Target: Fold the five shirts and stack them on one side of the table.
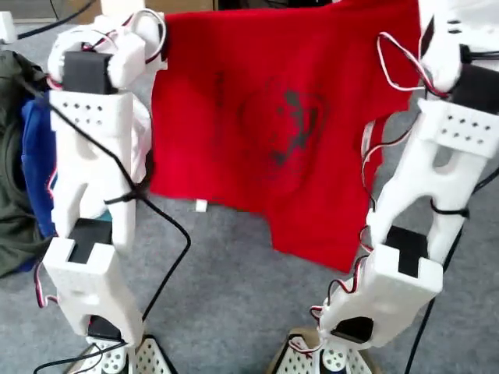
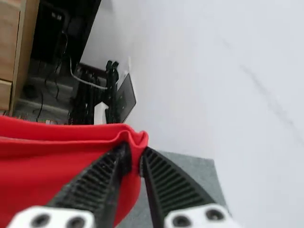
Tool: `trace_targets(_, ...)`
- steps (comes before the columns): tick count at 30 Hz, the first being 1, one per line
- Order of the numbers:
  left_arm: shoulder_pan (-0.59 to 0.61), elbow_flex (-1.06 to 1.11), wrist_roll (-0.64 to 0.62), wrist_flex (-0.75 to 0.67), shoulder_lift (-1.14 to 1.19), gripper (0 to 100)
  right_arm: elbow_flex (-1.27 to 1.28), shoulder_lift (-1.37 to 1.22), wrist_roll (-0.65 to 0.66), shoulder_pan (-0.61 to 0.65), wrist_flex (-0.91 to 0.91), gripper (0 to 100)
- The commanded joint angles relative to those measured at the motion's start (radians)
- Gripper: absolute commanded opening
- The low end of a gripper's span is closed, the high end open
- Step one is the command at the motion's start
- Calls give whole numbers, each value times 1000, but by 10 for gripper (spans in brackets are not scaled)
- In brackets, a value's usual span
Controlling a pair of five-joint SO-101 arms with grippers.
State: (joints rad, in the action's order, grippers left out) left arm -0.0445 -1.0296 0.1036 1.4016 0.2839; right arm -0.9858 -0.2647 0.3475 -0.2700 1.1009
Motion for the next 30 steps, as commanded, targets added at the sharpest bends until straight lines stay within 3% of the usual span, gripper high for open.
trace_targets(1, 25, -121, 2, 46, -82, 19, -183, 13, -12, 1, 60, 2)
trace_targets(4, 25, -143, 2, 52, -77, 19, -269, 4, -6, 15, 84, 3)
trace_targets(11, 29, -72, 3, 44, 82, 19, -185, -73, 21, 25, 83, 2)
trace_targets(16, 32, -64, 3, -120, 206, 19, -188, -214, 29, 28, 14, 3)
trace_targets(23, 51, -72, 2, -443, 401, 19, -189, -473, 23, 28, -278, 2)
trace_targets(26, 58, -74, 2, -483, 440, 19, -191, -539, 23, 27, -330, 2)
trace_targets(30, 61, -138, 0, -416, 377, 19, -228, -527, -41, 7, -279, 2)
